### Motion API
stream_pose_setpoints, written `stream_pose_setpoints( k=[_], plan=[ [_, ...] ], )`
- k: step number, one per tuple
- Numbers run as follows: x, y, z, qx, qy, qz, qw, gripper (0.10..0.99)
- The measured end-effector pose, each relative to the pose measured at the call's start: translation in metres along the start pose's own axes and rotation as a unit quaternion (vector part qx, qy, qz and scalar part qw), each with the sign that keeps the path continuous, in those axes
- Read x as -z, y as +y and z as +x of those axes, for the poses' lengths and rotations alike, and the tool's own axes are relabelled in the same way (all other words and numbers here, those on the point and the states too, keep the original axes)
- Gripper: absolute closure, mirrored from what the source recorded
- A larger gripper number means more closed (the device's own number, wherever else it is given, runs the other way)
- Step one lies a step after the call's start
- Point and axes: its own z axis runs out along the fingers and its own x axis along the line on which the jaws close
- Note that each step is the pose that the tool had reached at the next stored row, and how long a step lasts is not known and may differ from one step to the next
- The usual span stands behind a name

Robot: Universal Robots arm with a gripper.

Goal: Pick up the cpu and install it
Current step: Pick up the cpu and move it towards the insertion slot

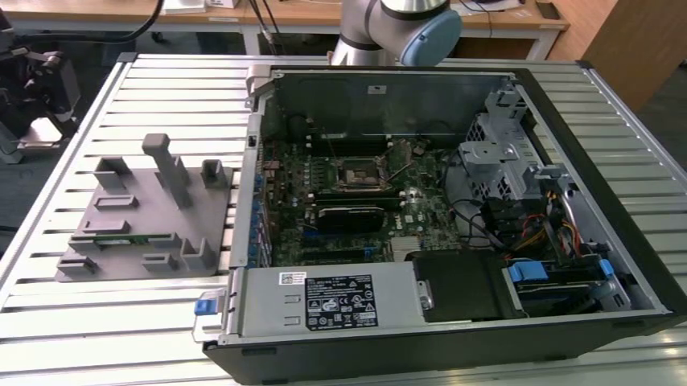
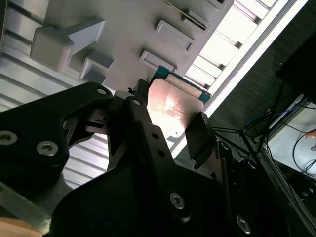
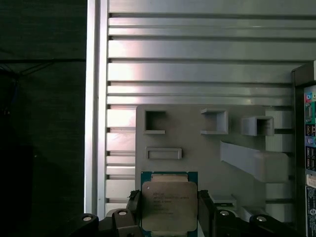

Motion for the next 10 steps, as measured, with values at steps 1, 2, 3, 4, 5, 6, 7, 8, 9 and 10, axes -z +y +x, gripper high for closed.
stream_pose_setpoints(
  k=[1, 2, 3, 4, 5, 6, 7, 8, 9, 10],
  plan=[
    [0.0010, 0.0000, 0.0000, 0.000, 0.0000, 0.0000, 1.0000, 0.545],
    [0.0019, 0.0001, 0.0000, 0.000, -0.0001, 0.0000, 1.0000, 0.545],
    [0.0028, 0.0001, 0.0000, 0.000, -0.0001, 0.0000, 1.0000, 0.545],
    [0.0036, 0.0002, 0.0000, 0.000, 0.0000, 0.0000, 1.0000, 0.545],
    [0.0043, 0.0002, 0.0000, 0.000, -0.0001, 0.0000, 1.0000, 0.545],
    [0.0051, 0.0002, 0.0000, 0.000, 0.0000, 0.0000, 1.0000, 0.545],
    [0.0057, 0.0003, 0.0000, 0.000, -0.0001, 0.0000, 1.0000, 0.545],
    [0.0063, 0.0003, 0.0000, 0.000, -0.0001, 0.0000, 1.0000, 0.545],
    [0.0089, 0.0004, 0.0000, 0.000, -0.0001, 0.0000, 1.0000, 0.545],
    [0.0093, 0.0004, -0.0001, 0.000, -0.0001, 0.0000, 1.0000, 0.545]
  ],
)
